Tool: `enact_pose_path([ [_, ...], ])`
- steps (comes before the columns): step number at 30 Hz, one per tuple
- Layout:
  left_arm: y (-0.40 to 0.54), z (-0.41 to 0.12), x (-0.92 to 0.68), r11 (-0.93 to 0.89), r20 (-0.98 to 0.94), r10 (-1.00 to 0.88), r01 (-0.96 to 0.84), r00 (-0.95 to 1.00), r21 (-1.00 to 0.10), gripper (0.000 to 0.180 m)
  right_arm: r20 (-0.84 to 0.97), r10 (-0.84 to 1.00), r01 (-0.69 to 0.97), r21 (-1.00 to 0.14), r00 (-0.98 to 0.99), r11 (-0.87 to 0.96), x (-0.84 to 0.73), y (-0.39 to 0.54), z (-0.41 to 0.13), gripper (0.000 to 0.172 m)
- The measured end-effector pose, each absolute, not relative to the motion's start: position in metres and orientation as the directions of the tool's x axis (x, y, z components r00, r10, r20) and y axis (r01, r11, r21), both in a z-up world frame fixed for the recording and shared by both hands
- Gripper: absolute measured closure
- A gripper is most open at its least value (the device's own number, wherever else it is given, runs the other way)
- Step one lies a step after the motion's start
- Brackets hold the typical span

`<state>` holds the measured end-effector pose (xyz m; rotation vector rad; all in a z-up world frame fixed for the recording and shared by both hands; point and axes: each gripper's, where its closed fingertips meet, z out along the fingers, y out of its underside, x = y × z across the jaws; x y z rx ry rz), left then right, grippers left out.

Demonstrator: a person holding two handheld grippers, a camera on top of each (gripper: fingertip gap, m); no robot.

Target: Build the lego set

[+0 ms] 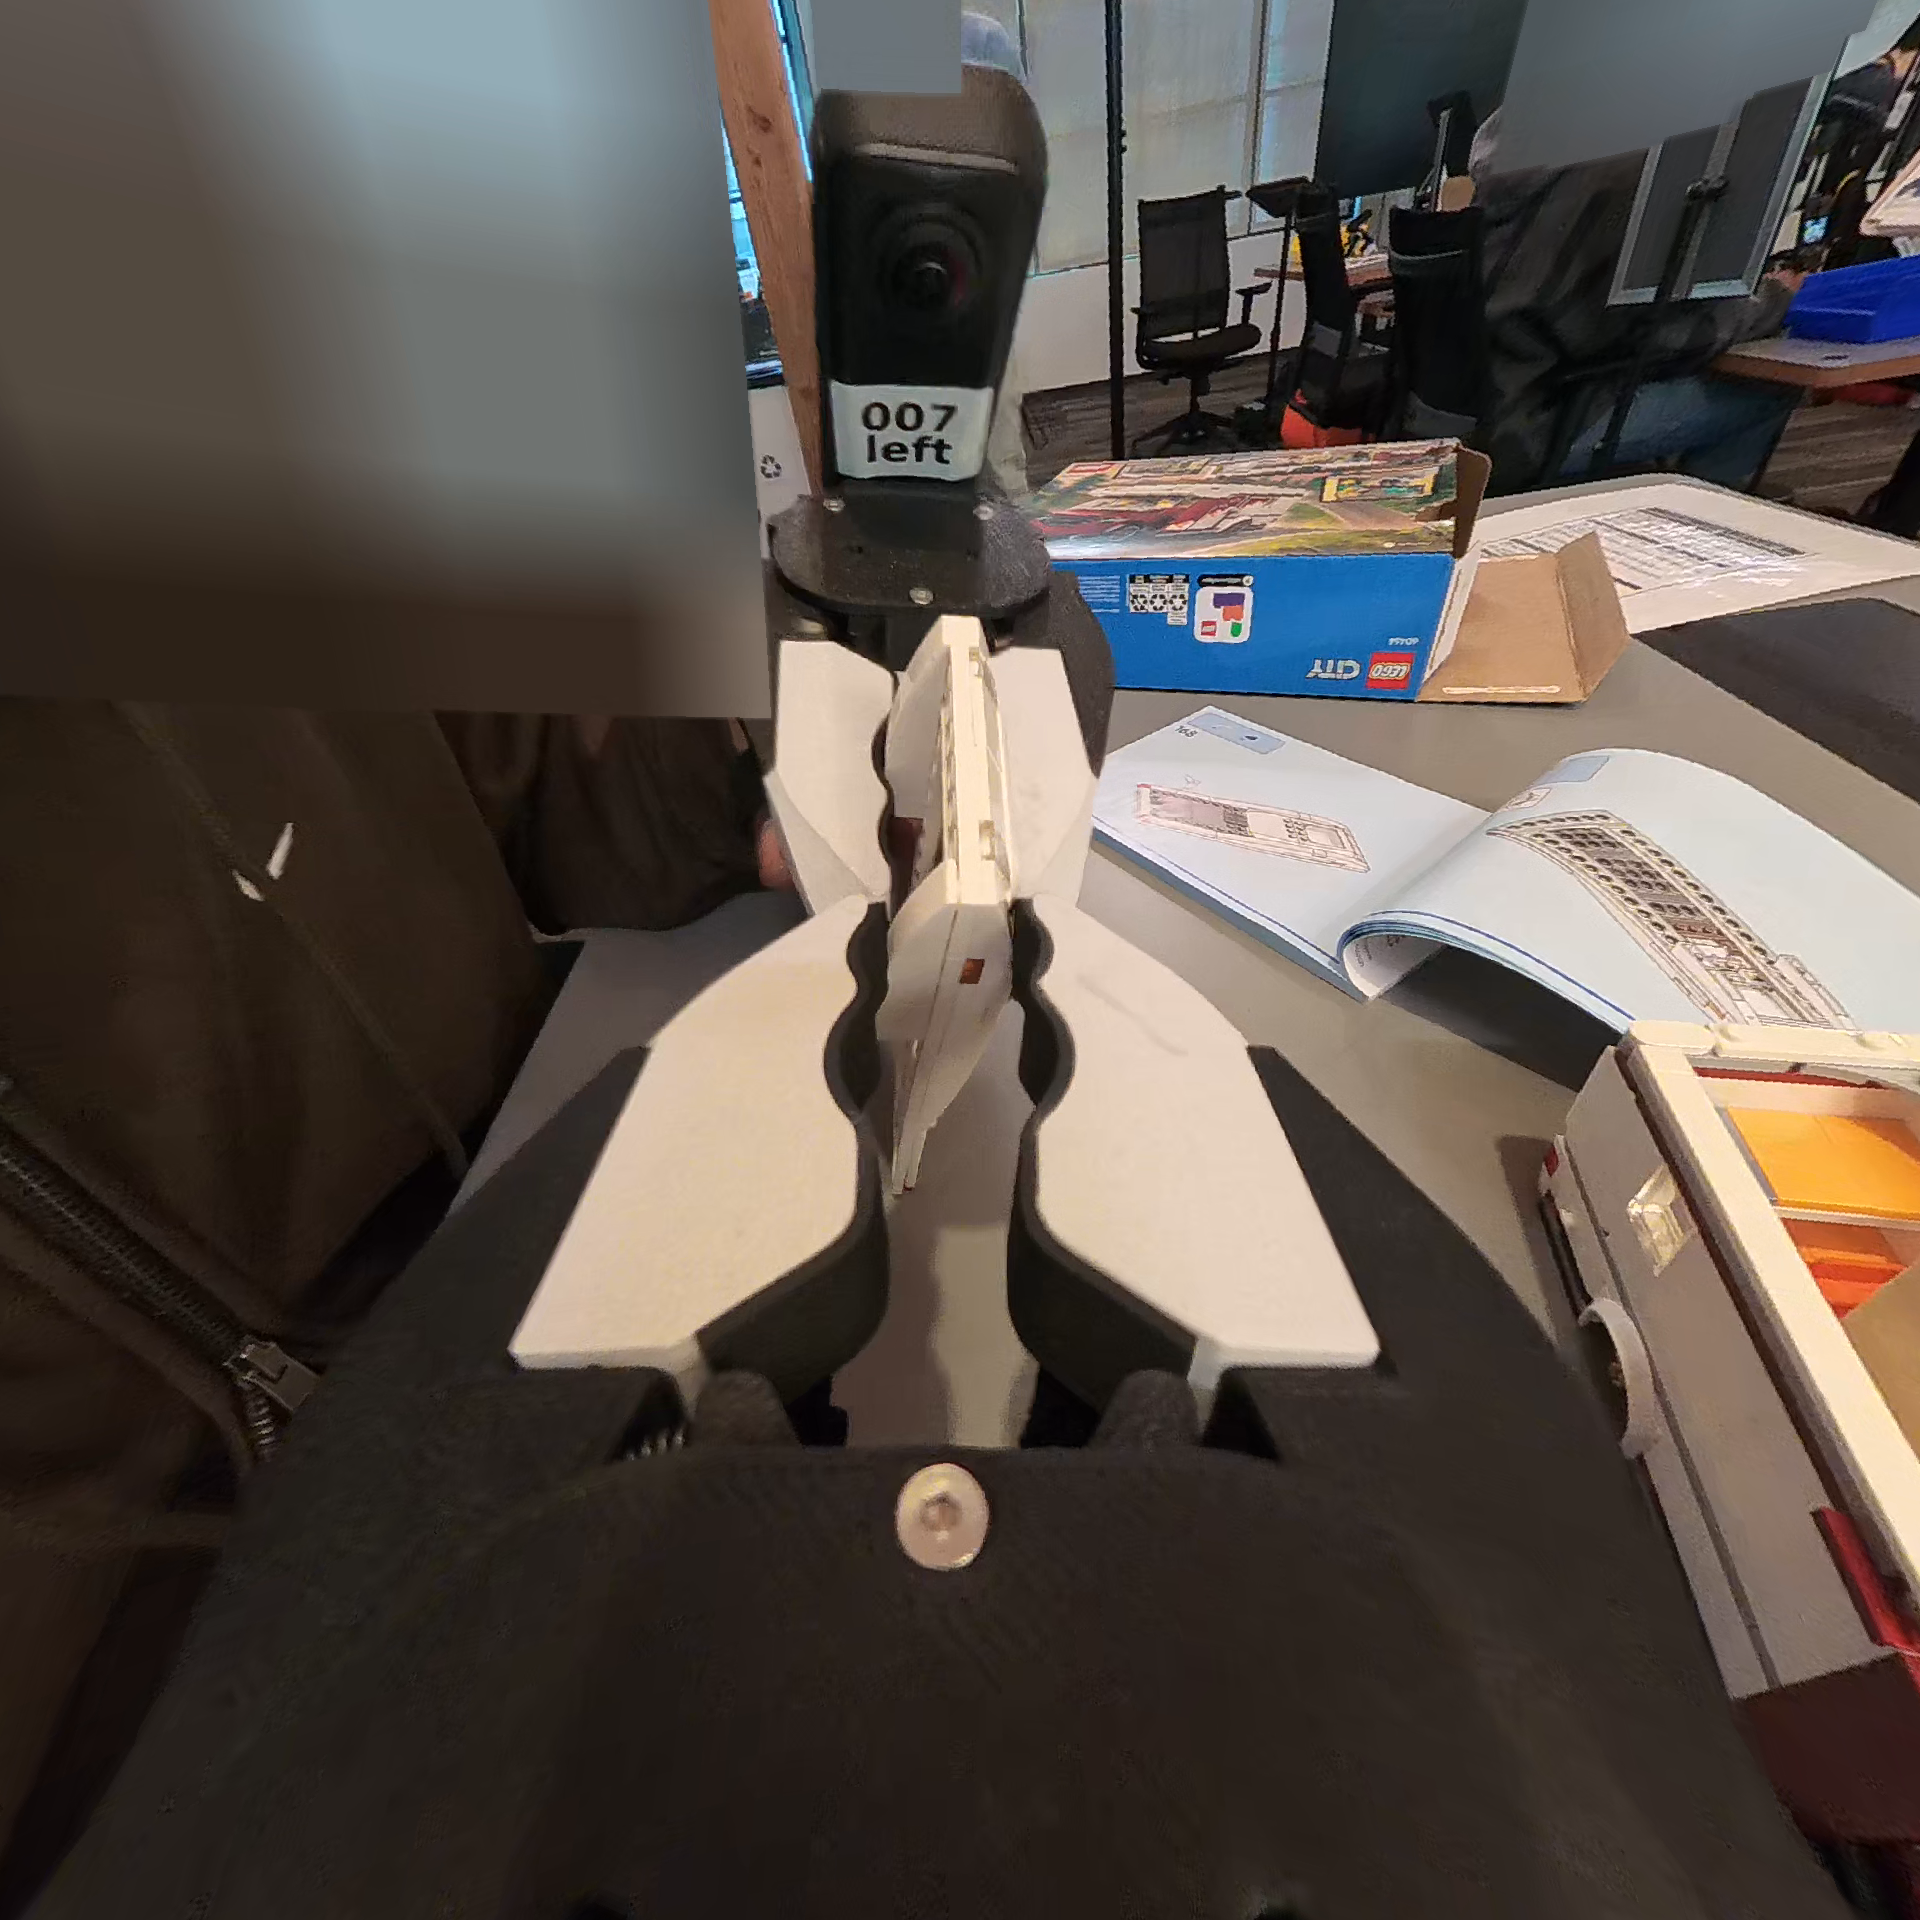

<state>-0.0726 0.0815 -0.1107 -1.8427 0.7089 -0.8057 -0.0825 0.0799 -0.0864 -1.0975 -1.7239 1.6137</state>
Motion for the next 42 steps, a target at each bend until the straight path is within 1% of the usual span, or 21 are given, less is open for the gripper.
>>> enact_pose_path([
  [2,0.082,-0.113,-0.073,-0.356,0.209,-0.763,-0.129,0.611,-0.926,0.157,-0.166,0.832,0.214,-0.975,-0.529,-0.058,-0.082,0.08,-0.087,0.148],
  [4,0.082,-0.113,-0.073,-0.352,0.205,-0.766,-0.13,0.61,-0.927,0.157,-0.18,0.836,0.219,-0.973,-0.518,-0.074,-0.081,0.083,-0.085,0.143],
  [6,0.082,-0.113,-0.074,-0.351,0.212,-0.768,-0.121,0.604,-0.929,0.157,-0.205,0.83,0.212,-0.971,-0.519,-0.107,-0.08,0.086,-0.081,0.143],
  [8,0.082,-0.113,-0.075,-0.348,0.208,-0.77,-0.123,0.603,-0.93,0.157,-0.225,0.824,0.204,-0.97,-0.521,-0.135,-0.079,0.088,-0.078,0.146],
  [11,0.082,-0.113,-0.075,-0.346,0.211,-0.773,-0.119,0.598,-0.931,0.158,-0.232,0.812,0.191,-0.97,-0.535,-0.151,-0.077,0.086,-0.075,0.155],
  [14,0.08,-0.113,-0.074,-0.341,0.206,-0.78,-0.126,0.591,-0.931,0.157,-0.233,0.805,0.181,-0.971,-0.545,-0.158,-0.076,0.085,-0.074,0.156],
  [31,0.077,-0.109,-0.071,-0.329,0.208,-0.797,-0.118,0.567,-0.937,0.157,-0.284,0.771,0.197,-0.958,-0.57,-0.207,-0.074,0.083,-0.07,0.156],
  [39,0.082,-0.114,-0.074,-0.353,0.241,-0.78,-0.089,0.578,-0.931,0.158,-0.318,0.798,0.256,-0.943,-0.512,-0.212,-0.077,0.088,-0.075,0.156],
  [42,0.085,-0.112,-0.079,-0.353,0.246,-0.767,-0.071,0.592,-0.933,0.158,-0.315,0.808,0.248,-0.944,-0.497,-0.216,-0.077,0.09,-0.074,0.15],
])
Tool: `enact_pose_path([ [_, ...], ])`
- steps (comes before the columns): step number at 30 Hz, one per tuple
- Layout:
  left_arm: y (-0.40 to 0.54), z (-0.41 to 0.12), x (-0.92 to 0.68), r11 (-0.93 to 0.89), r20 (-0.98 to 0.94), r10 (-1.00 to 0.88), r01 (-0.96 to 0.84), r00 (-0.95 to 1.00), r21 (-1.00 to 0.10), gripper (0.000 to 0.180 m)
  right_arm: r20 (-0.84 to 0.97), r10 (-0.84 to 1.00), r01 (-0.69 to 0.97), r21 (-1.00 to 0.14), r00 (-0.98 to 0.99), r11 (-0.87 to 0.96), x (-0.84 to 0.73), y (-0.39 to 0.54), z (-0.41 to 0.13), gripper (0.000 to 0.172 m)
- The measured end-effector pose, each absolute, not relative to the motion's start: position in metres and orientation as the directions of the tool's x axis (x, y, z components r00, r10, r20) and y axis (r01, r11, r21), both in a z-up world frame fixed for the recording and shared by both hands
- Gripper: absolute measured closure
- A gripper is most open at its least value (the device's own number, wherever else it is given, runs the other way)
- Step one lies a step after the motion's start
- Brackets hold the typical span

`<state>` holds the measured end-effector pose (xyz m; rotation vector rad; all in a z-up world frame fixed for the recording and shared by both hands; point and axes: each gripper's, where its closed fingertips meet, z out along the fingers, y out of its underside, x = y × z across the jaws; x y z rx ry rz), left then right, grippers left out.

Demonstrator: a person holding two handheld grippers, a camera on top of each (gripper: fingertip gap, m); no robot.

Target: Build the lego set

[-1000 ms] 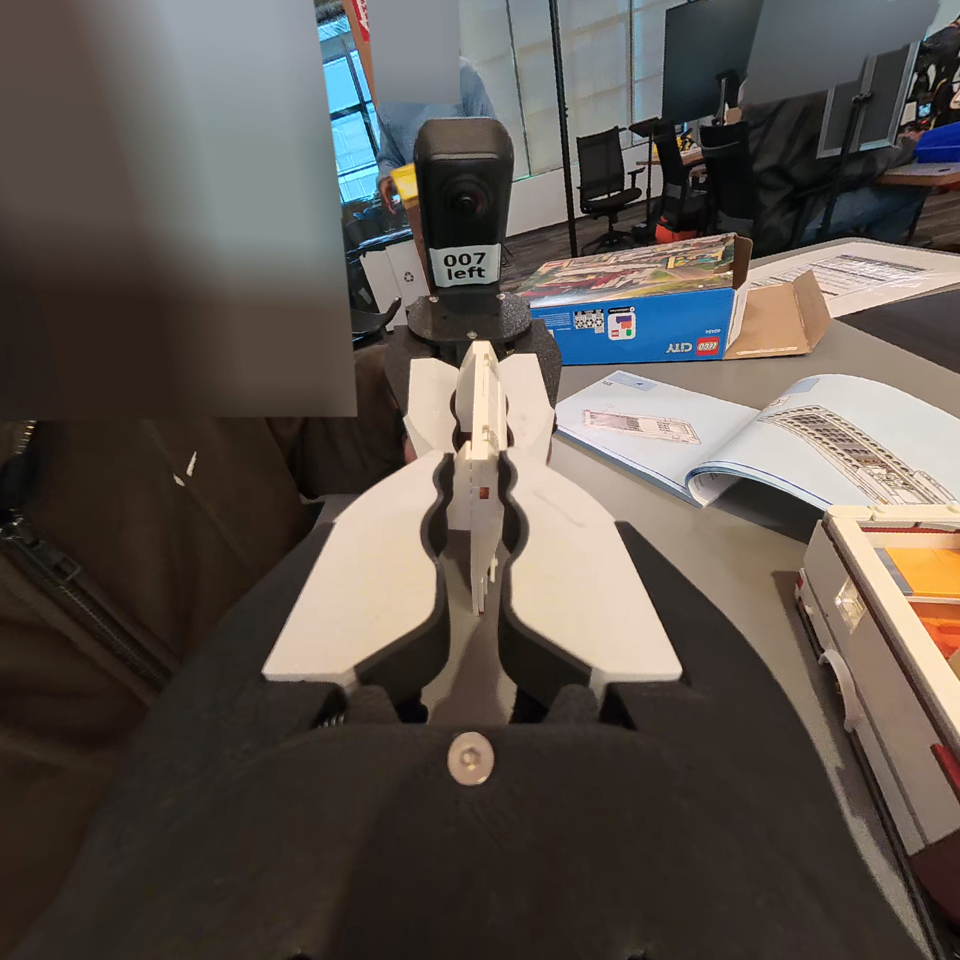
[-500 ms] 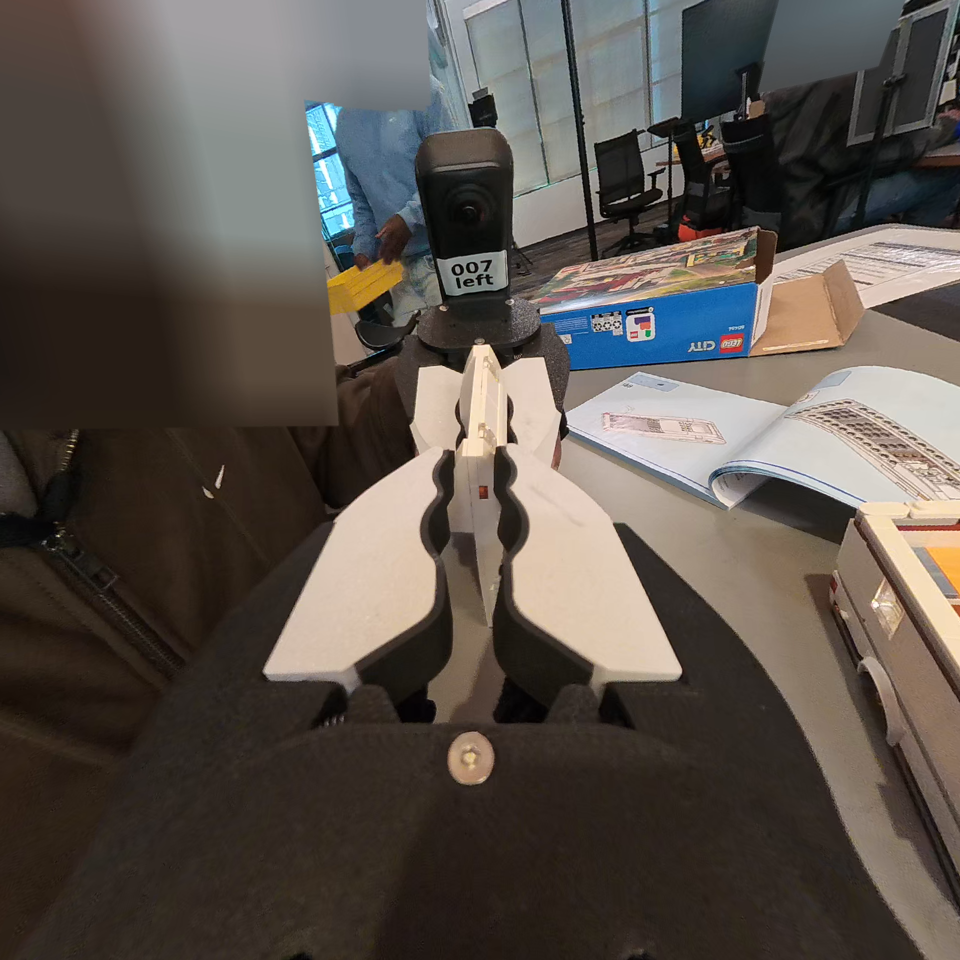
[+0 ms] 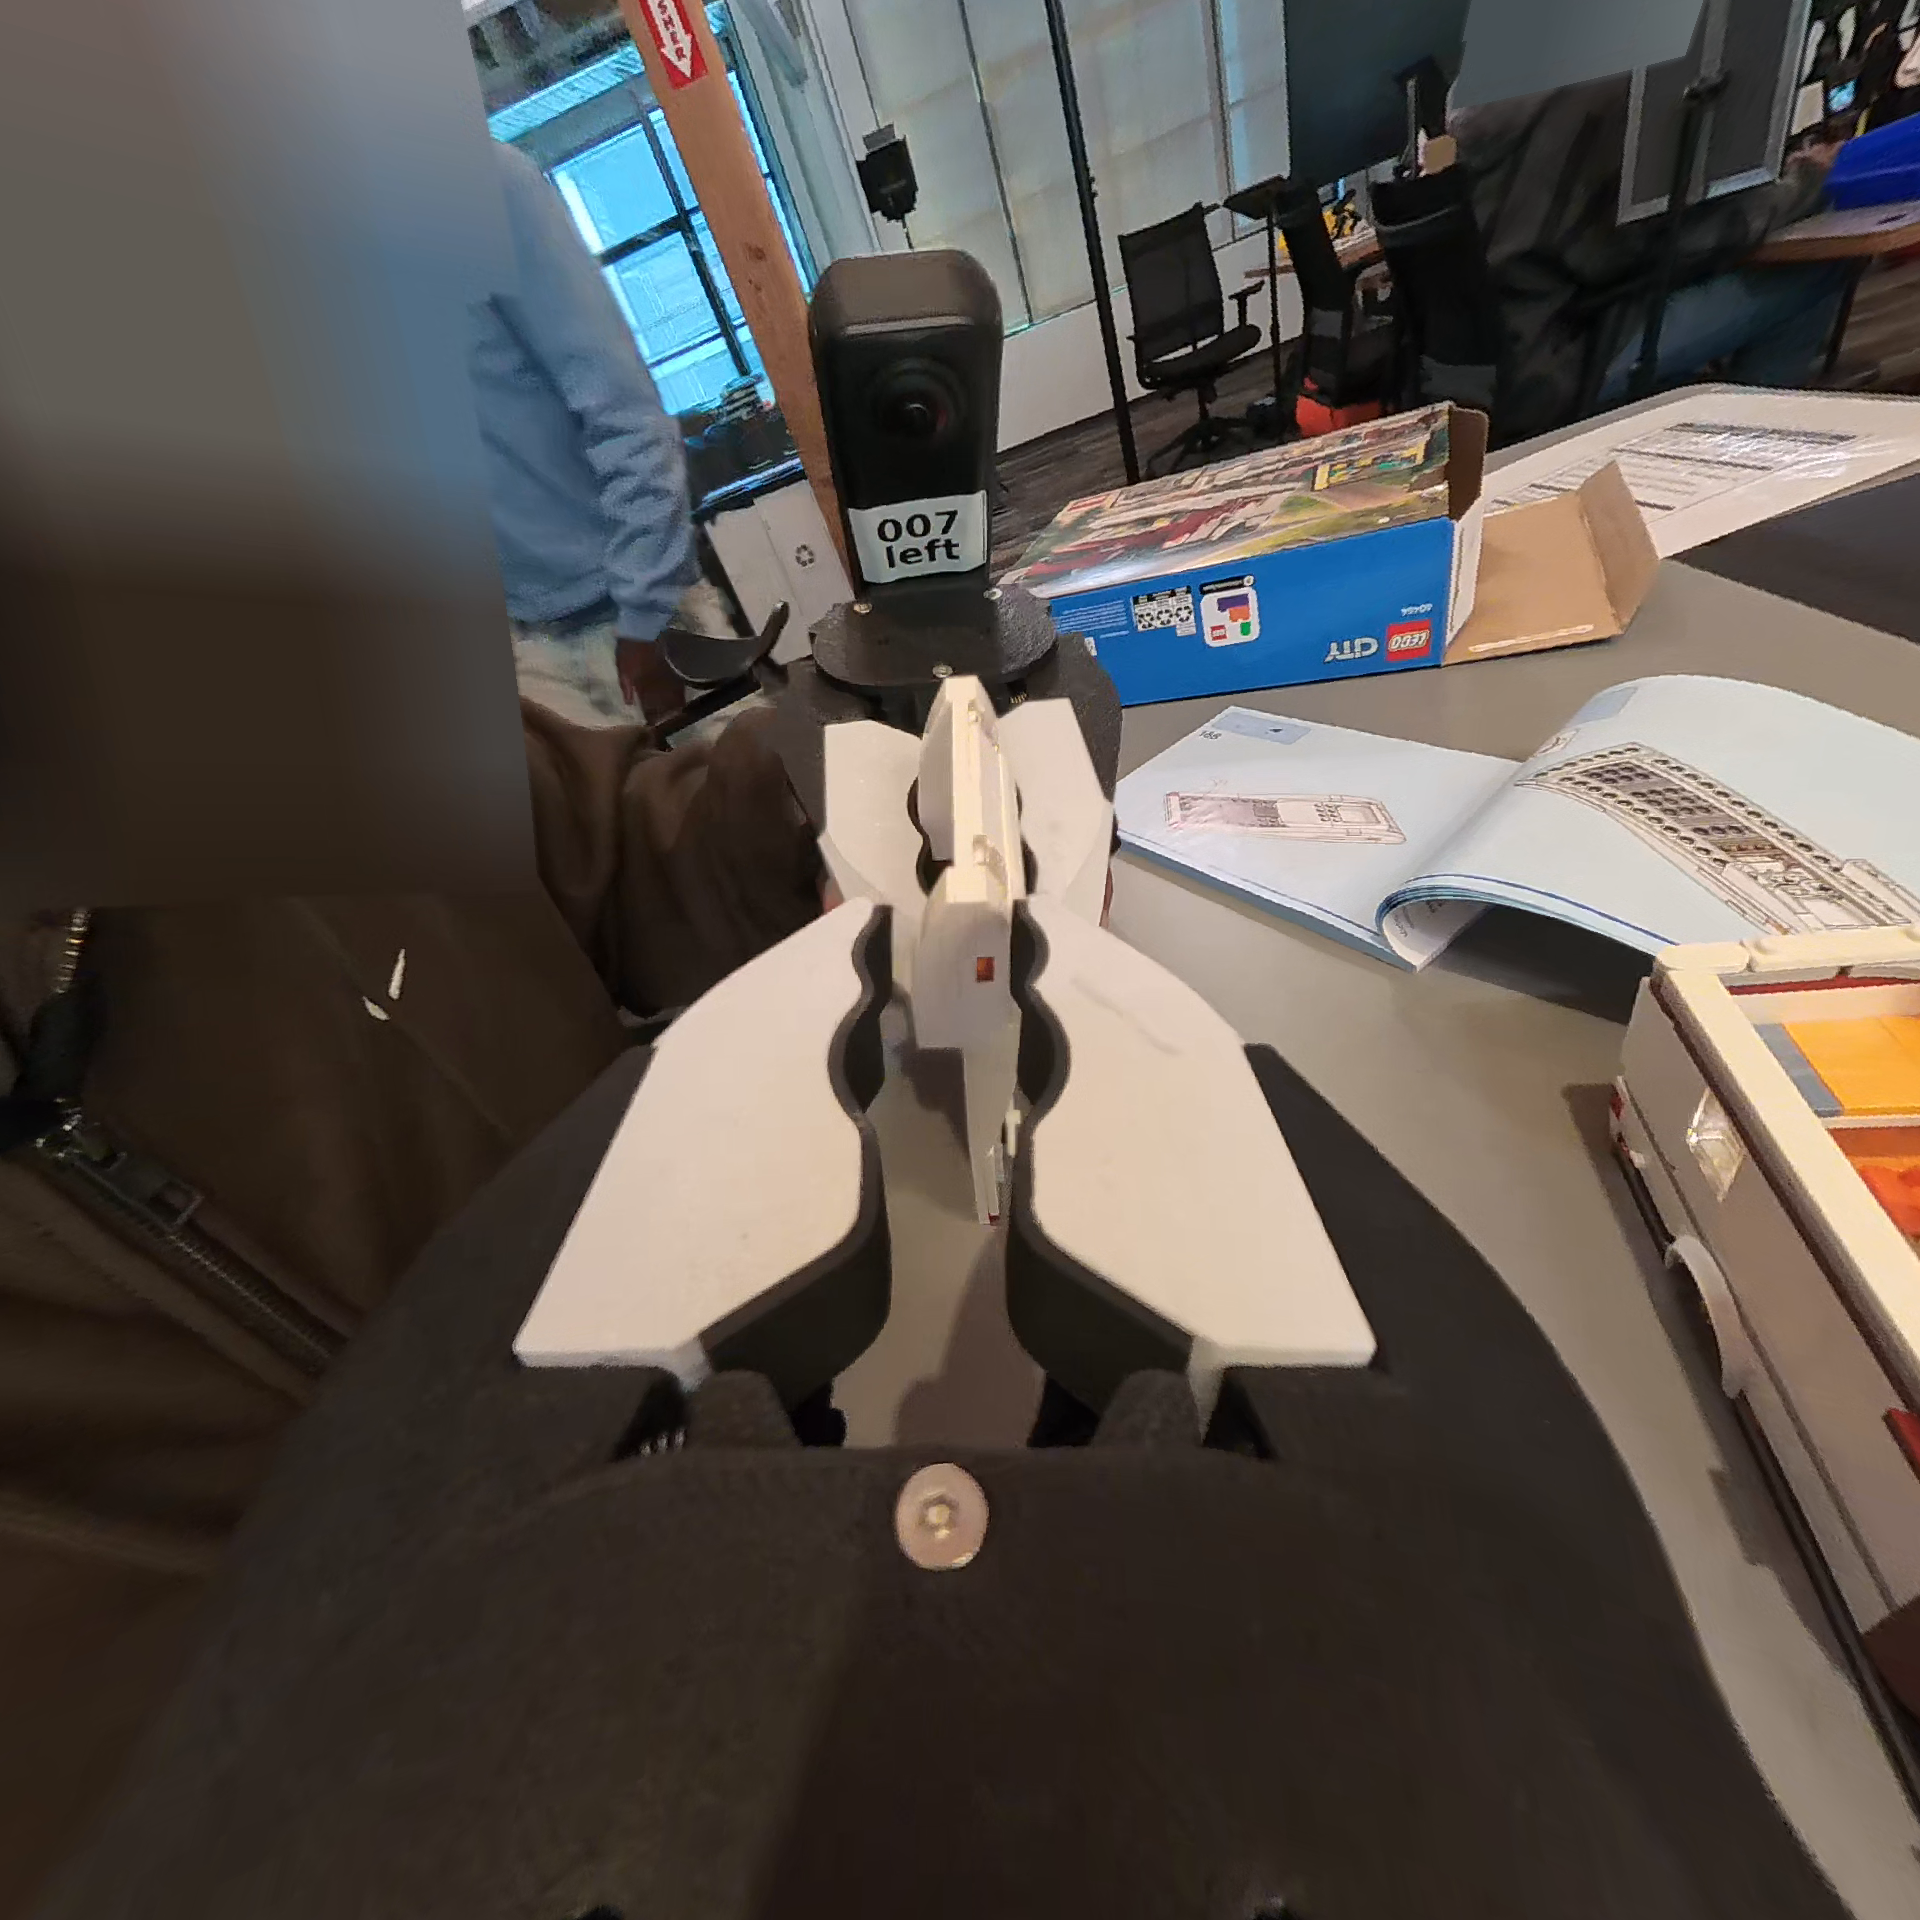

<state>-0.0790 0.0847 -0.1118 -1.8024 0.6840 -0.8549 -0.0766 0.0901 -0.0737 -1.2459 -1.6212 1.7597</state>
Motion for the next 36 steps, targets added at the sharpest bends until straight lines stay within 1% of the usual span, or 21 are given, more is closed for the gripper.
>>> enact_pose_path([
  [5,0.084,-0.107,-0.077,-0.354,0.269,-0.771,-0.039,0.577,-0.934,0.158,-0.32,0.811,0.264,-0.941,-0.489,-0.213,-0.079,0.085,-0.077,0.145],
  [7,0.083,-0.106,-0.075,-0.357,0.278,-0.776,-0.031,0.566,-0.934,0.157,-0.32,0.814,0.276,-0.939,-0.485,-0.205,-0.081,0.082,-0.081,0.146],
  [8,0.082,-0.106,-0.074,-0.361,0.285,-0.777,-0.026,0.561,-0.932,0.157,-0.319,0.815,0.276,-0.939,-0.484,-0.203,-0.082,0.081,-0.082,0.148],
  [15,0.082,-0.106,-0.072,-0.397,0.348,-0.771,0.025,0.534,-0.918,0.157,-0.317,0.81,0.279,-0.94,-0.494,-0.197,-0.082,0.083,-0.084,0.149],
  [21,0.087,-0.109,-0.075,-0.435,0.398,-0.741,0.065,0.541,-0.898,0.157,-0.378,0.799,0.3,-0.918,-0.468,-0.258,-0.085,0.088,-0.086,0.149],
  [22,0.087,-0.111,-0.075,-0.457,0.424,-0.731,0.079,0.534,-0.886,0.157,-0.385,0.805,0.303,-0.914,-0.45,-0.268,-0.086,0.091,-0.088,0.148],
  [24,0.087,-0.113,-0.075,-0.505,0.489,-0.716,0.114,0.499,-0.855,0.157,-0.386,0.822,0.3,-0.913,-0.419,-0.275,-0.088,0.097,-0.09,0.138],
  [26,0.085,-0.118,-0.074,-0.561,0.552,-0.695,0.133,0.46,-0.817,0.157,-0.386,0.831,0.291,-0.914,-0.4,-0.284,-0.089,0.102,-0.09,0.136],
  [29,0.085,-0.125,-0.071,-0.608,0.605,-0.671,0.149,0.427,-0.78,0.157,-0.402,0.827,0.314,-0.904,-0.394,-0.29,-0.089,0.103,-0.094,0.142],
  [31,0.088,-0.131,-0.073,-0.635,0.632,-0.643,0.16,0.433,-0.756,0.157,-0.409,0.83,0.337,-0.896,-0.378,-0.288,-0.089,0.104,-0.099,0.153],
  [33,0.09,-0.135,-0.075,-0.657,0.657,-0.622,0.174,0.425,-0.734,0.155,-0.413,0.84,0.36,-0.888,-0.352,-0.286,-0.09,0.107,-0.105,0.153],
  [36,0.099,-0.139,-0.086,-0.656,0.659,-0.585,0.202,0.473,-0.727,0.142,-0.441,0.848,0.397,-0.864,-0.294,-0.312,-0.09,0.116,-0.114,0.153],
])
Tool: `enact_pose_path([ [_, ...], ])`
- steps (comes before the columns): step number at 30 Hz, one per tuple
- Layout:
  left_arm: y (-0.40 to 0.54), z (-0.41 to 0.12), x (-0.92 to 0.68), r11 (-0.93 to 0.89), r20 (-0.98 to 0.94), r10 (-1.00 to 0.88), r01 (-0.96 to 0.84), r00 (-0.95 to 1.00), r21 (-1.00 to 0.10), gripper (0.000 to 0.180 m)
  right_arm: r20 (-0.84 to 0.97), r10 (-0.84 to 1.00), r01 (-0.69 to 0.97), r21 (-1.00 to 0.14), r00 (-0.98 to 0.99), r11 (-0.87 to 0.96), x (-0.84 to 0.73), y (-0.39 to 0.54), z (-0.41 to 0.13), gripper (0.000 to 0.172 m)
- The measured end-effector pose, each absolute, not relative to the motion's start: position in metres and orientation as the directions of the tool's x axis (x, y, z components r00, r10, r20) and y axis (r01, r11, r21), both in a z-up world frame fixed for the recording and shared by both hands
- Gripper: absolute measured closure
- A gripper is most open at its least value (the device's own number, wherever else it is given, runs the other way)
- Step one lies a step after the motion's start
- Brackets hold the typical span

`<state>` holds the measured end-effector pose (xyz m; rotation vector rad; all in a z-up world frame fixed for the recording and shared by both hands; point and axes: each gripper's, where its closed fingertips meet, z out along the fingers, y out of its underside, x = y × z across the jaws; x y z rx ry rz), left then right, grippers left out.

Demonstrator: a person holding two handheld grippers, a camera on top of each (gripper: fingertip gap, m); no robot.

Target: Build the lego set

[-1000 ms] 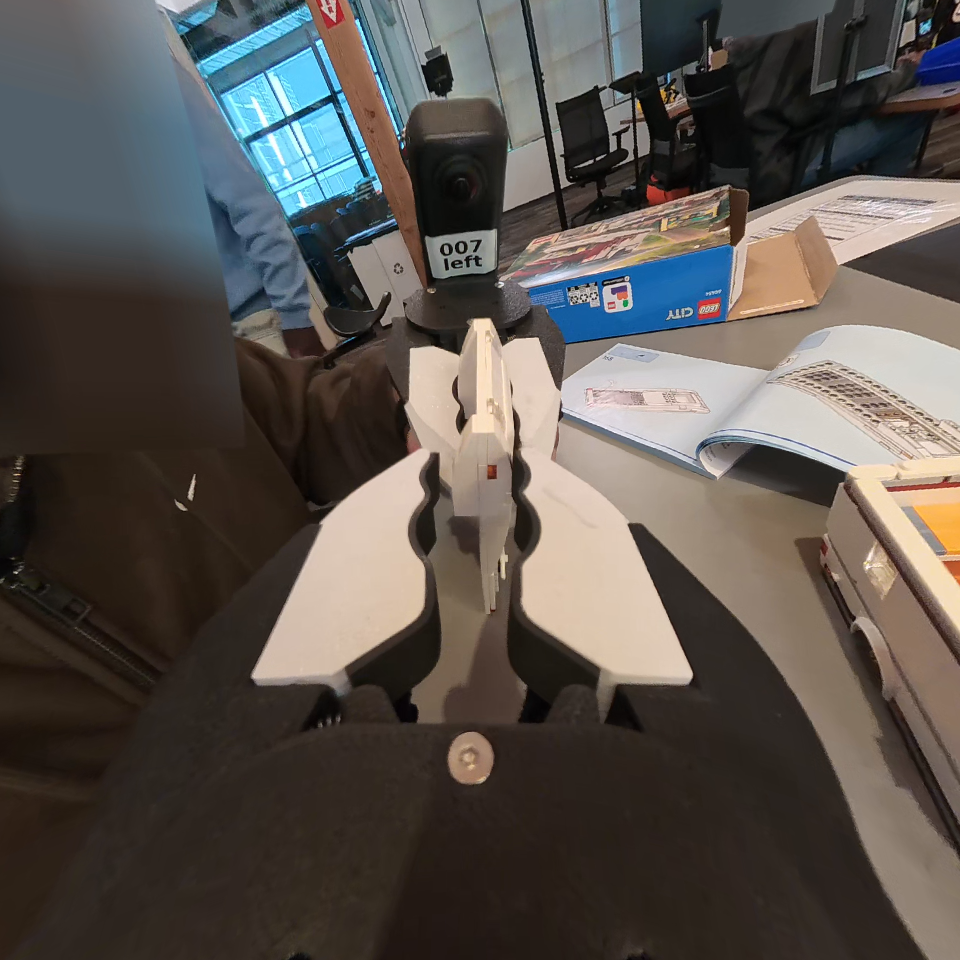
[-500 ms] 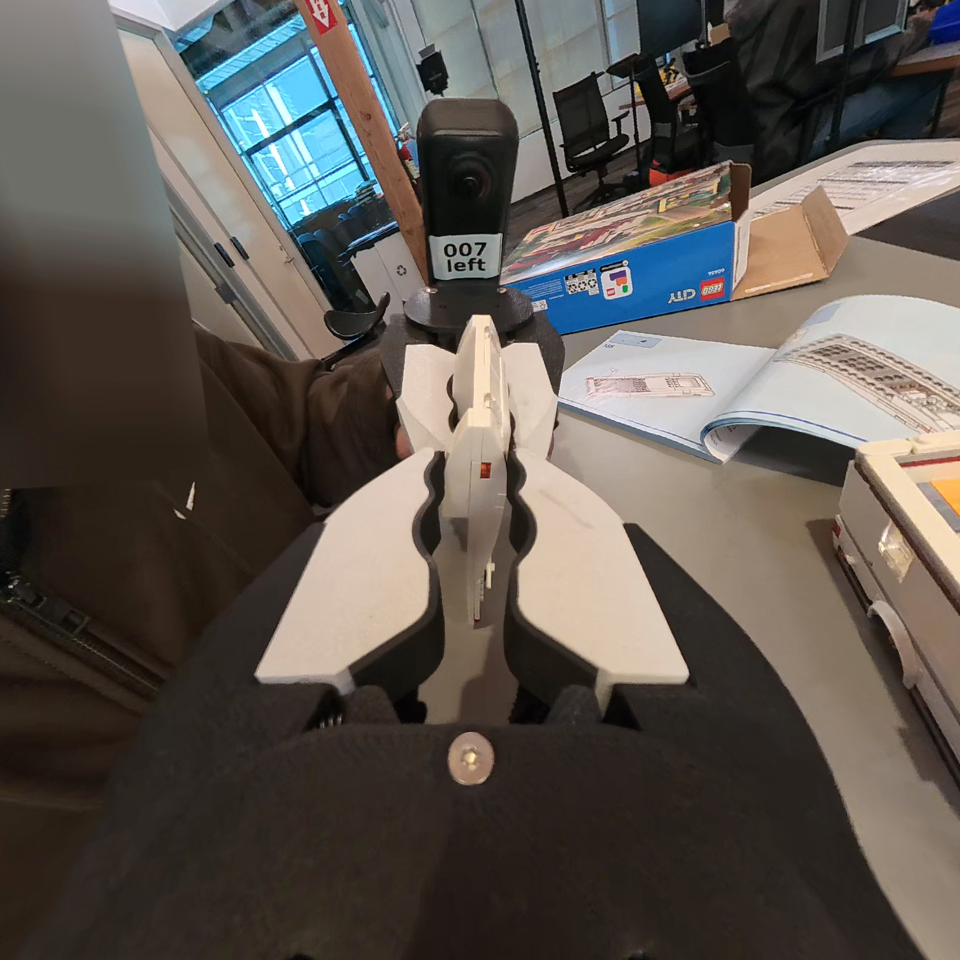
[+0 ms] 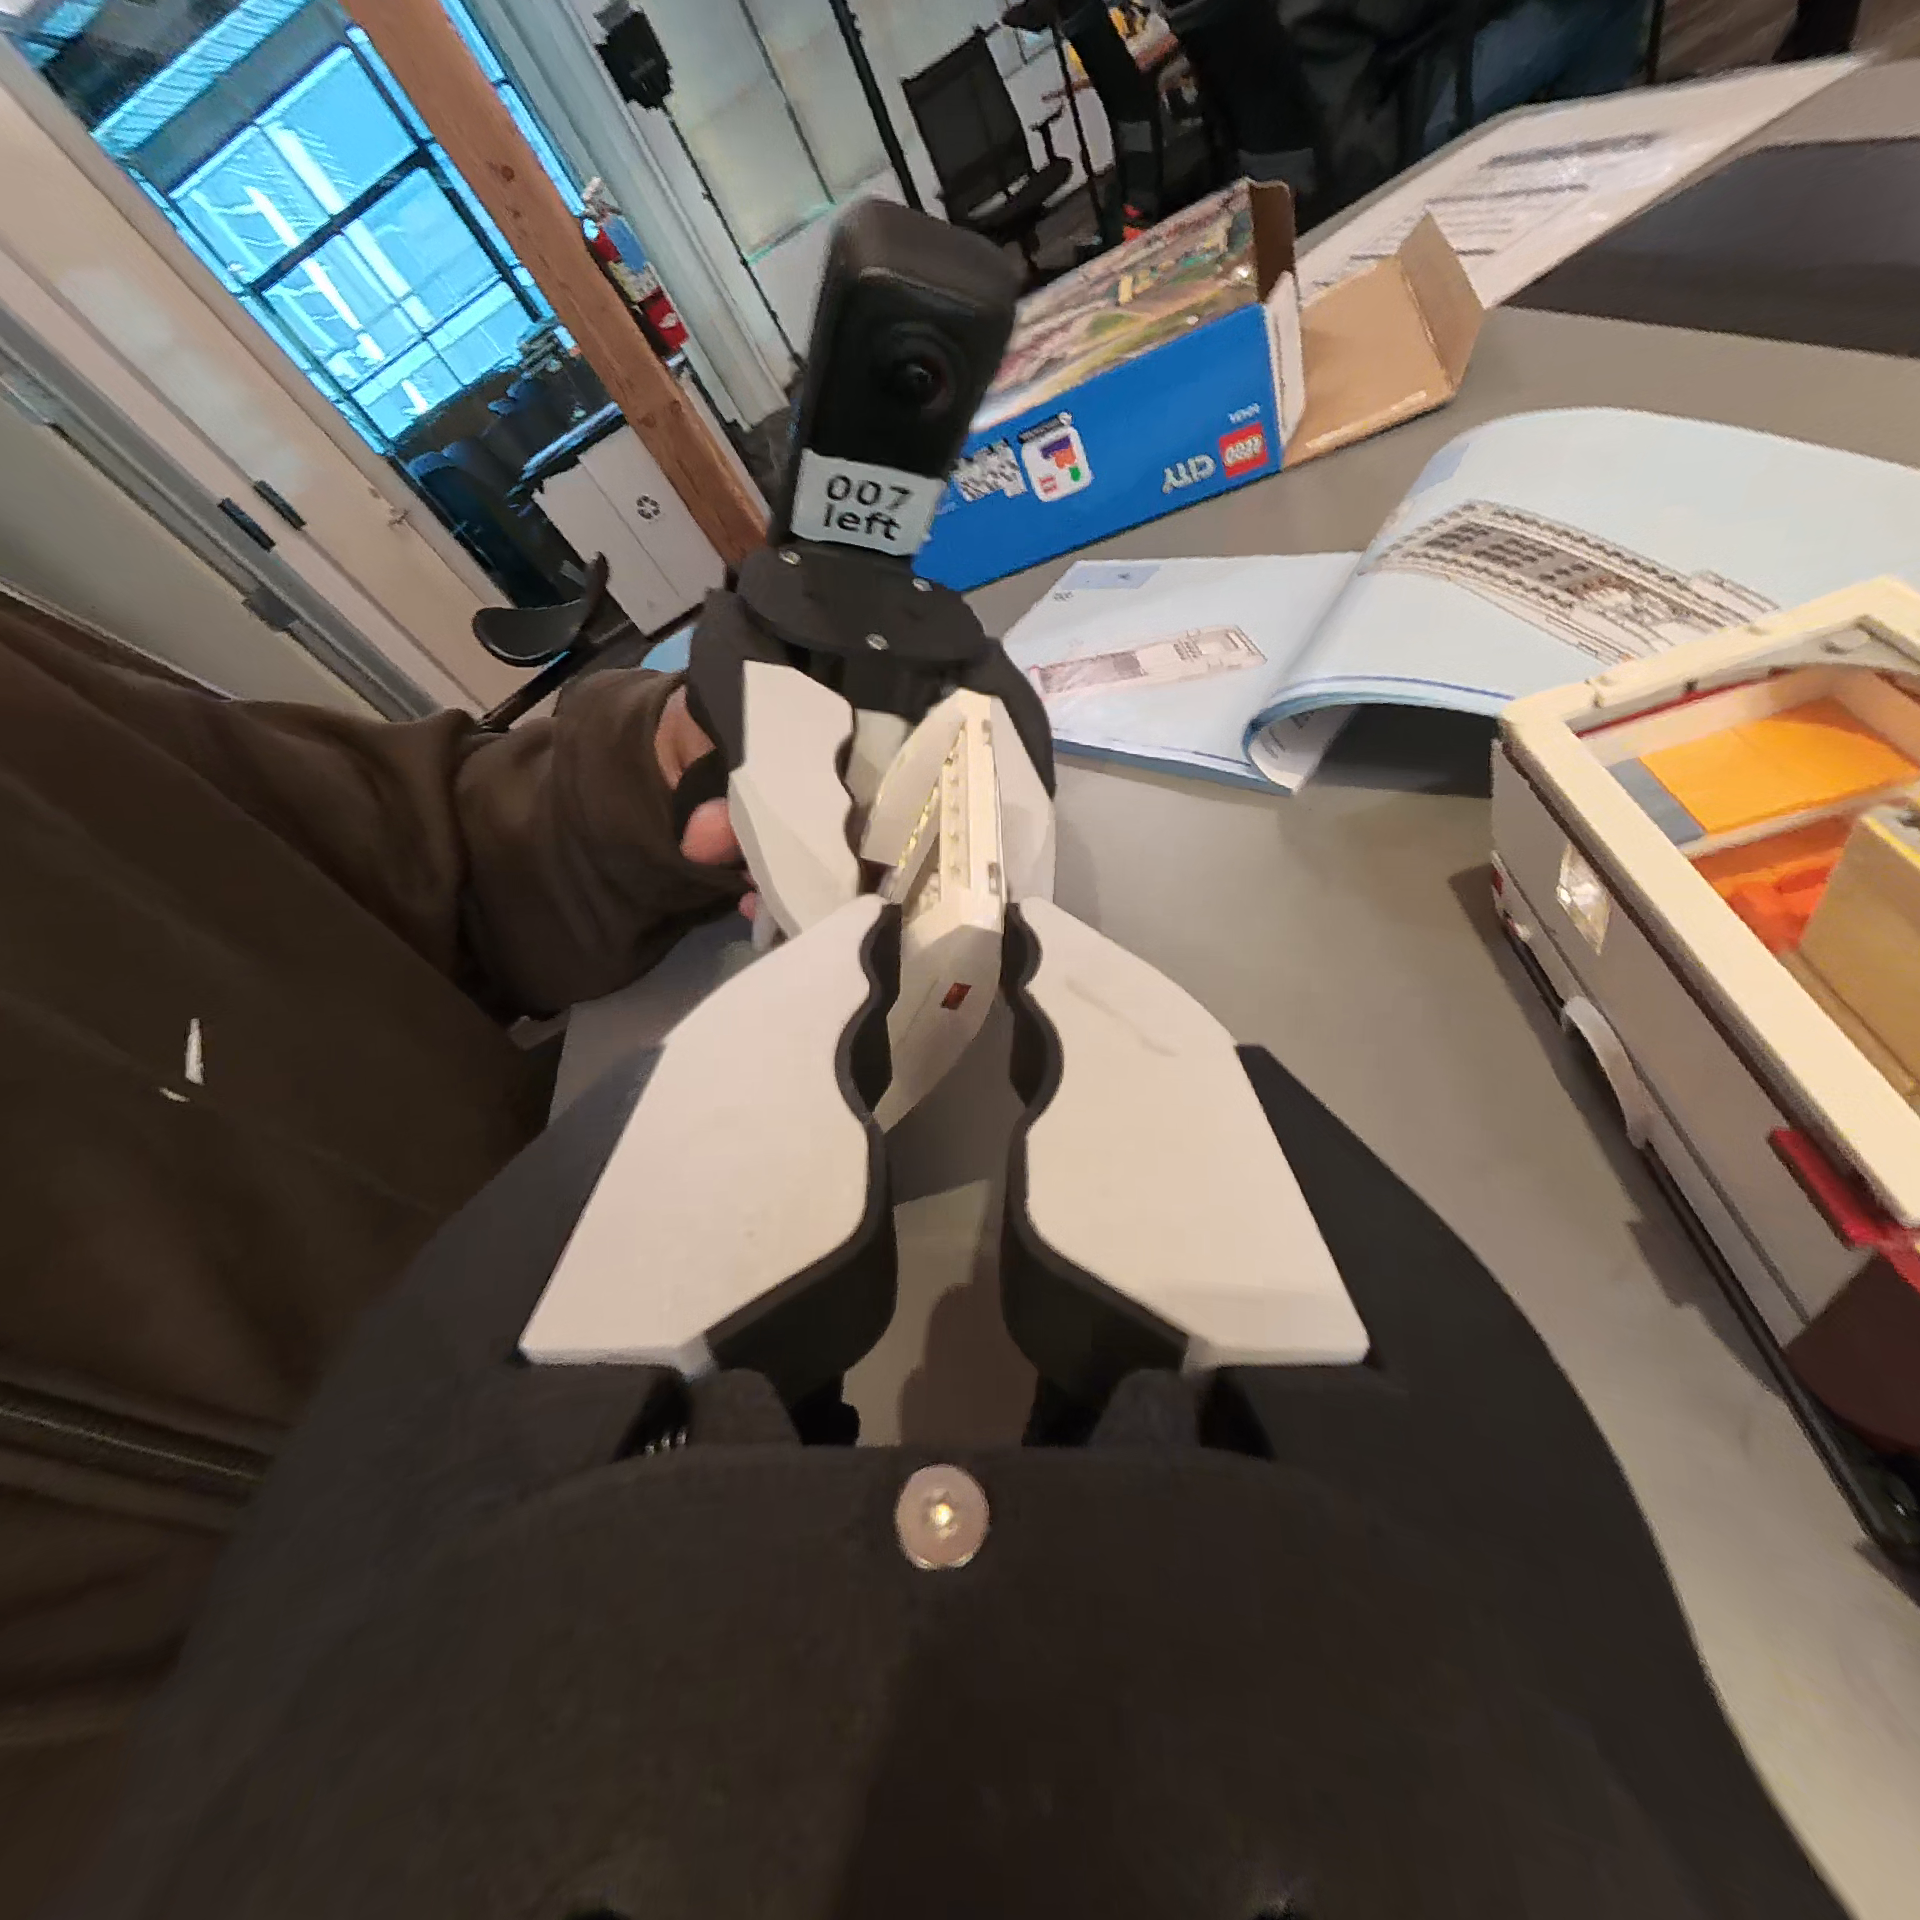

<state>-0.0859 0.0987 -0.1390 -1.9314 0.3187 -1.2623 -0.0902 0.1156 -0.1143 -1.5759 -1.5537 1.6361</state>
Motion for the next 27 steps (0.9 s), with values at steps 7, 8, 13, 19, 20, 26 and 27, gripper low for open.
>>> enact_pose_path([
  [7,0.115,-0.135,-0.124,-0.561,0.561,-0.539,0.229,0.628,-0.795,0.128,-0.495,0.853,0.514,-0.782,-0.165,-0.354,-0.089,0.14,-0.153,0.152],
  [8,0.117,-0.134,-0.128,-0.539,0.542,-0.541,0.229,0.644,-0.811,0.129,-0.492,0.857,0.529,-0.774,-0.157,-0.347,-0.088,0.142,-0.158,0.152],
  [13,0.126,-0.13,-0.144,-0.435,0.429,-0.525,0.202,0.735,-0.878,0.129,-0.401,0.91,0.603,-0.753,-0.104,-0.263,-0.086,0.147,-0.181,0.155],
  [19,0.133,-0.135,-0.161,-0.382,0.263,-0.449,0.082,0.854,-0.92,0.128,-0.182,0.975,0.591,-0.804,-0.125,-0.074,-0.086,0.145,-0.176,0.147],
  [20,0.134,-0.137,-0.166,-0.379,0.216,-0.423,0.045,0.88,-0.924,0.128,-0.153,0.979,0.58,-0.813,-0.132,-0.049,-0.087,0.144,-0.174,0.146],
  [26,0.142,-0.153,-0.206,-0.425,-0.081,-0.25,-0.185,0.965,-0.886,0.126,0.003,0.986,0.523,-0.847,-0.164,0.089,-0.091,0.14,-0.169,0.143],
  [27,0.143,-0.157,-0.209,-0.447,-0.098,-0.248,-0.203,0.964,-0.871,0.125,0.02,0.986,0.516,-0.85,-0.166,0.104,-0.092,0.141,-0.169,0.144],
])
